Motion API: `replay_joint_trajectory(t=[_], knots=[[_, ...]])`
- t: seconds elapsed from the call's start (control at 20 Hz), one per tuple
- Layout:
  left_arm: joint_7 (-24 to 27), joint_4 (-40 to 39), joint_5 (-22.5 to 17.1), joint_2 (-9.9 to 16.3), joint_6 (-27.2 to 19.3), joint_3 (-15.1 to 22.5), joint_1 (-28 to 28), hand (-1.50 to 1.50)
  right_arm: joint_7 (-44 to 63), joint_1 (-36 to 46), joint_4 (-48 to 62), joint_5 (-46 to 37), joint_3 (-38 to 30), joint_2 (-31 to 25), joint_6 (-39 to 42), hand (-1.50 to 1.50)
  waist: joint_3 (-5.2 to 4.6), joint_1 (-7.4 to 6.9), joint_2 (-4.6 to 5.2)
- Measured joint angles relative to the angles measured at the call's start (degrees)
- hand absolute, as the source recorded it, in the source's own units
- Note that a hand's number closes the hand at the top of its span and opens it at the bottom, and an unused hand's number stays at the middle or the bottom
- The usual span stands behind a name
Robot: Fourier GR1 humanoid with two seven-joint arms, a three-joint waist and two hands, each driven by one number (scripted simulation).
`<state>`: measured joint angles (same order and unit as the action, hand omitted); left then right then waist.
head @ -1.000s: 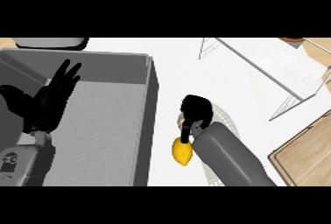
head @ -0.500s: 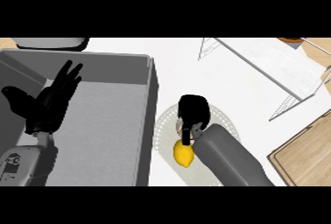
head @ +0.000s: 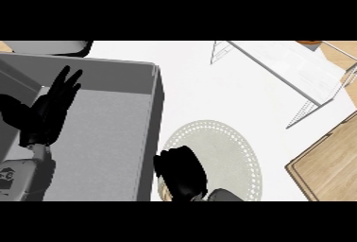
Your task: Pick the cupcake from the placemat and place it in the tiered shelf
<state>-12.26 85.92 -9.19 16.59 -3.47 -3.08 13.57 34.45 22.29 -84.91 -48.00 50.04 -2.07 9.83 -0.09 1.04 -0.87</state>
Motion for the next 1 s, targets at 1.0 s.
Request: replay_joint_trajectory(t=[1.0], knots=[[0.21, 0.44, -0.68, -0.57, 0.72, 0.79, -0.09, 0.00, 17.67, 6.22, -45.95, 7.07, -25.51, 0.98, 8.49, 1.50, 0.03, -0.80, 0.79]])
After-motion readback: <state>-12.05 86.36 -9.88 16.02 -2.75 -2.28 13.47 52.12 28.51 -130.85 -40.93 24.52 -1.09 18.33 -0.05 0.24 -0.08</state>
